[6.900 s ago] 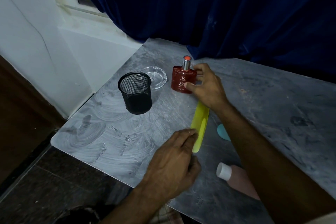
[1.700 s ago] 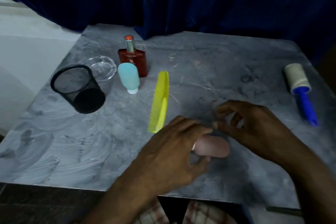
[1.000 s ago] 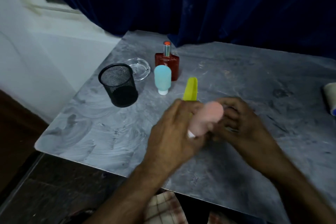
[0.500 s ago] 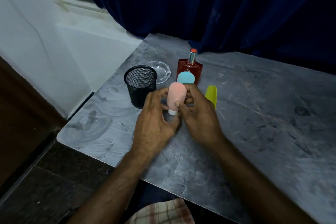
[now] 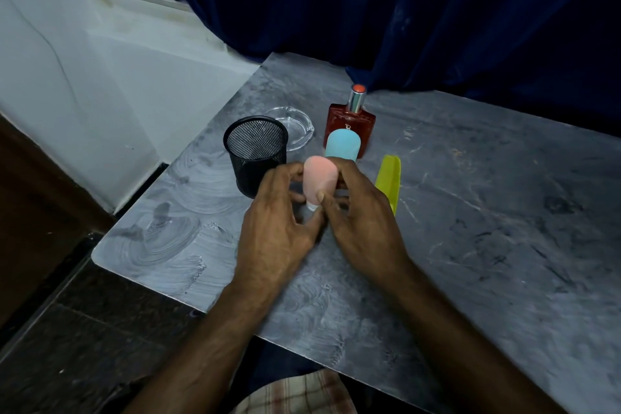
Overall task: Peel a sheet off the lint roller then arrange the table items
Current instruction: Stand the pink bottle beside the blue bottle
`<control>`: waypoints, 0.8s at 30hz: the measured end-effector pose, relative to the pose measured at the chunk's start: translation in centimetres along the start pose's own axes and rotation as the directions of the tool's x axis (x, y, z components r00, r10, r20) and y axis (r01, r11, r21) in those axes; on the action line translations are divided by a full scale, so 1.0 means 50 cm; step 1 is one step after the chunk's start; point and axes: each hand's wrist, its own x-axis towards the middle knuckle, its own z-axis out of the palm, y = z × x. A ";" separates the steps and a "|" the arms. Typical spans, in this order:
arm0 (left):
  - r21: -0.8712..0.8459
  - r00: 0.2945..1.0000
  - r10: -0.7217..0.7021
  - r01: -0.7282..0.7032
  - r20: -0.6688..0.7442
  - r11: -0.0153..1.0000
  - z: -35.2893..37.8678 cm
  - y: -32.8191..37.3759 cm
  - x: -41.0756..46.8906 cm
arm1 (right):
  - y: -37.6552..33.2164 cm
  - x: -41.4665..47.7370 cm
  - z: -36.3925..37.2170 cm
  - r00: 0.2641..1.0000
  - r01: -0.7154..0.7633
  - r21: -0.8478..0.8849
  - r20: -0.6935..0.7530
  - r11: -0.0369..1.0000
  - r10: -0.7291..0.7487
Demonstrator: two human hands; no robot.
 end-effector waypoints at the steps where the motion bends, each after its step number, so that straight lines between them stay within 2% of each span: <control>1: 0.003 1.000 -0.001 0.001 0.003 1.000 0.000 -0.001 -0.001 | -0.001 0.000 0.000 1.000 -0.002 0.005 -0.002 1.000 0.002; 8: 0.030 0.999 -0.011 0.010 0.032 0.999 -0.001 -0.002 -0.003 | -0.009 -0.005 -0.015 0.997 -0.079 0.013 0.013 0.997 0.078; 11: 0.022 0.999 -0.014 0.013 0.038 1.000 -0.001 -0.007 -0.003 | 0.006 -0.016 -0.053 0.995 -0.072 -0.069 -0.068 0.995 0.067; 13: 0.025 0.999 -0.013 0.012 0.046 1.000 -0.001 -0.011 -0.003 | 0.025 -0.024 -0.088 0.994 -0.089 -0.183 -0.073 0.979 0.077; 18: 0.008 0.999 -0.016 0.016 0.042 1.000 0.002 -0.018 -0.005 | 0.095 -0.045 -0.141 0.979 -0.067 -0.498 0.135 0.864 0.154; 20: -0.004 0.999 -0.015 0.016 0.039 1.000 0.003 -0.016 -0.007 | 0.110 -0.053 -0.144 0.963 -0.052 -0.550 0.192 0.833 0.187; 24: 0.000 0.999 -0.011 0.011 0.040 1.000 0.002 -0.012 -0.009 | 0.117 -0.057 -0.144 0.965 -0.042 -0.567 0.190 0.822 0.180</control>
